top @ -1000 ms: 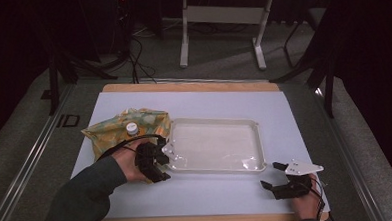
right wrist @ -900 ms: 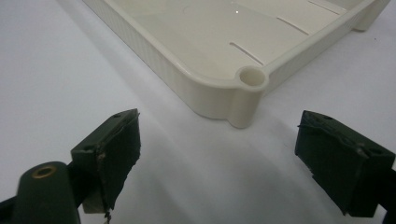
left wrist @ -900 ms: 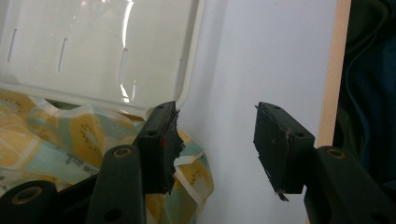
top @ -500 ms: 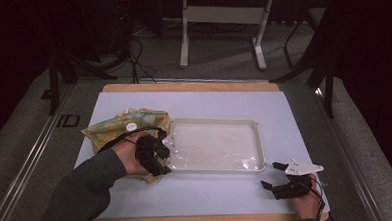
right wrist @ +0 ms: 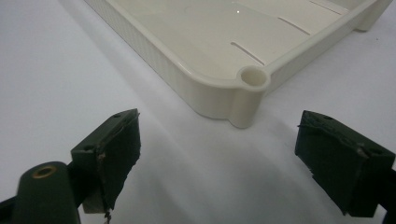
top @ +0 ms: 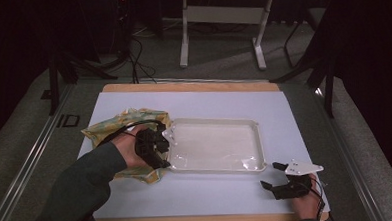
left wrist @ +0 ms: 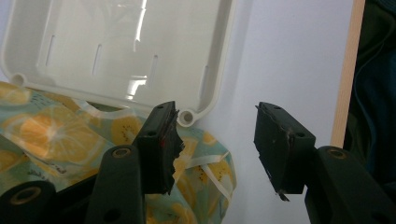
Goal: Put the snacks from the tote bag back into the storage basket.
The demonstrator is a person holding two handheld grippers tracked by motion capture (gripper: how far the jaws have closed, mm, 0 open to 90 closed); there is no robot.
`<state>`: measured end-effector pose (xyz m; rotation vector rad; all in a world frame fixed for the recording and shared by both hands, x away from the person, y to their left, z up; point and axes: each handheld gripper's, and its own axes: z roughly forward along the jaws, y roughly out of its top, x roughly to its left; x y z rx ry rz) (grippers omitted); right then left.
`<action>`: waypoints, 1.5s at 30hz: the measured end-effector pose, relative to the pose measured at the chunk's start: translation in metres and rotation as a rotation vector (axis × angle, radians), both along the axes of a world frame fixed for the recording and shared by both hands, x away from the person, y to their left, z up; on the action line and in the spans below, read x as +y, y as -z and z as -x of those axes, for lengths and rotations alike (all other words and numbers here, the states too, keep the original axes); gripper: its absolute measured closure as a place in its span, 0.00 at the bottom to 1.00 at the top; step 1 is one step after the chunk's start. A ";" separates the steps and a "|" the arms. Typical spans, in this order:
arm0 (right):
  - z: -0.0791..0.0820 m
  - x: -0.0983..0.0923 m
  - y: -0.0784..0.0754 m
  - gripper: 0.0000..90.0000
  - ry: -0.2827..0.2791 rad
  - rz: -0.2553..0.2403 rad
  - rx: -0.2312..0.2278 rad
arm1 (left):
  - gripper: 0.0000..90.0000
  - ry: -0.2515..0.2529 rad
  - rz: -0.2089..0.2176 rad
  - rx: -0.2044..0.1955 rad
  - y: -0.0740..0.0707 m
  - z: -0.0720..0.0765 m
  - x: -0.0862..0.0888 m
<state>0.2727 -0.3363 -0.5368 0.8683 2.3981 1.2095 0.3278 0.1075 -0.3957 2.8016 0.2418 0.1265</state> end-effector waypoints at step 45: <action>0.001 0.001 0.000 0.15 -0.009 0.002 -0.002 | 0.52 -0.163 -0.044 -0.053 -0.043 -0.052 0.040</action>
